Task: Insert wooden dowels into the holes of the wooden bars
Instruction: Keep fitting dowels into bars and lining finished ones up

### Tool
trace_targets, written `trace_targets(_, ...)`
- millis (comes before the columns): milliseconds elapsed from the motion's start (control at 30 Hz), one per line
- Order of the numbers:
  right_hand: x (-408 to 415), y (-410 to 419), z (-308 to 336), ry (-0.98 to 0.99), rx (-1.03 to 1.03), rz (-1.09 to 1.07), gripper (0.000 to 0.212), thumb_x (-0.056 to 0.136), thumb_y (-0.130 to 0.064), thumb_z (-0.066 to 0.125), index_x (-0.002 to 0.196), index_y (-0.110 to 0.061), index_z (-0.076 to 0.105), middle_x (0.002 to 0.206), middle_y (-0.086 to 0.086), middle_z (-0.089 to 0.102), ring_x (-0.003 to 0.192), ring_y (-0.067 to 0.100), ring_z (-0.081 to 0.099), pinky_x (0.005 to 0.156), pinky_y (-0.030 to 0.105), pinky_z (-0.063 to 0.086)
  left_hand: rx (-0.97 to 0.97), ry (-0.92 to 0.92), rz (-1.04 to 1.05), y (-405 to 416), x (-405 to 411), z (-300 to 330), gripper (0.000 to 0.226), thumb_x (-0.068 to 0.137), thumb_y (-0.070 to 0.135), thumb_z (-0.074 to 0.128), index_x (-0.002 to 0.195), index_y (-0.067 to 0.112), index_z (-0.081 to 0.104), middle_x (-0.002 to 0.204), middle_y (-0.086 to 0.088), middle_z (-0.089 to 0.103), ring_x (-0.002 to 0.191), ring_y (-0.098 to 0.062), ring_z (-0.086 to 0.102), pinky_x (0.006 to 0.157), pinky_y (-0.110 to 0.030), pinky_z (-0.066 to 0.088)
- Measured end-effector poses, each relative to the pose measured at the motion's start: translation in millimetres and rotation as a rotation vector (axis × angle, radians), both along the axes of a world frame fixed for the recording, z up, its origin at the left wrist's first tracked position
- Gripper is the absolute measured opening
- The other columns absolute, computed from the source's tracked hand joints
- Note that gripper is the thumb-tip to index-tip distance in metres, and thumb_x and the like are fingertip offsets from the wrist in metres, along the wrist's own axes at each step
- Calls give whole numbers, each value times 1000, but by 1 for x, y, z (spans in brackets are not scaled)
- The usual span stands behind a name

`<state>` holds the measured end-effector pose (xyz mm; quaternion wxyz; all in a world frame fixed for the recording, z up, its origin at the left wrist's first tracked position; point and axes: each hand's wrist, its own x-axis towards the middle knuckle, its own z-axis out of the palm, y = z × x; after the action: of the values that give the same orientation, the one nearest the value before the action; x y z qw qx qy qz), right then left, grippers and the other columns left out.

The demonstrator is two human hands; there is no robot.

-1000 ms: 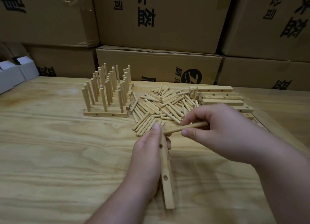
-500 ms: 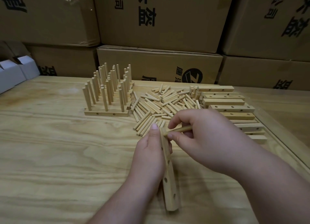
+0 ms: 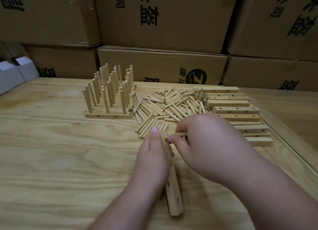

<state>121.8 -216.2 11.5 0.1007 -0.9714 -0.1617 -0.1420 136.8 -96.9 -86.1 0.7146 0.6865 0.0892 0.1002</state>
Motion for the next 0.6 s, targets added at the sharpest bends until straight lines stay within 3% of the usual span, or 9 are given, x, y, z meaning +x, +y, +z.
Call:
trace_targets(133,6,-7,3,134,128,-7,28,90,-55,61,81,-31,71,57,-7,60,55,8,54,49,27,44,-11,21,-36,1,-2,4,61,104,57,28,81,21,71,69,1,73,60,-14,68,56,-24,49)
trace_targets(200,7,-10,4,193,200,3,25,89,-54,64,80,-33,72,55,-5,62,51,9,54,46,25,36,-28,19,-39,1,-4,7,62,104,56,27,72,20,66,56,3,65,47,-10,59,46,-20,43)
trace_targets(300,7,-9,3,205,228,4,25,89,-55,65,80,-33,72,56,-5,63,53,9,57,48,27,42,-4,13,-9,-1,-4,7,60,104,56,26,76,20,66,56,2,64,47,-8,59,45,-19,43)
trace_targets(367,6,-5,1,153,184,-4,28,90,-55,62,80,-30,71,56,-5,62,57,8,57,54,32,50,7,11,22,-1,-3,6,59,103,56,25,91,22,71,75,1,74,66,-5,68,60,-17,52)
trace_targets(400,4,-1,0,110,146,-7,30,91,-55,60,80,-29,70,56,-5,60,59,9,56,56,33,52,17,12,34,-1,-3,7,59,103,56,24,104,21,72,89,1,77,85,-2,70,77,-17,54)
trace_targets(467,0,6,-2,15,64,-5,32,93,-54,54,81,-27,67,61,-8,57,64,12,56,58,32,52,52,22,31,-1,-2,9,64,103,56,23,128,16,66,122,-1,72,119,-11,61,106,-31,45)
trace_targets(533,-3,10,-2,-38,6,-2,32,94,-52,51,80,-26,64,65,-9,55,67,15,57,57,30,48,77,22,17,0,-2,10,66,103,56,23,133,14,63,132,-3,66,127,-16,57,112,-36,41)
trace_targets(600,-3,9,0,-45,-28,-3,32,94,-51,51,81,-25,65,64,-8,55,66,15,57,55,29,46,89,28,9,0,-2,9,63,104,54,23,124,15,68,119,4,73,117,-6,62,102,-24,45)
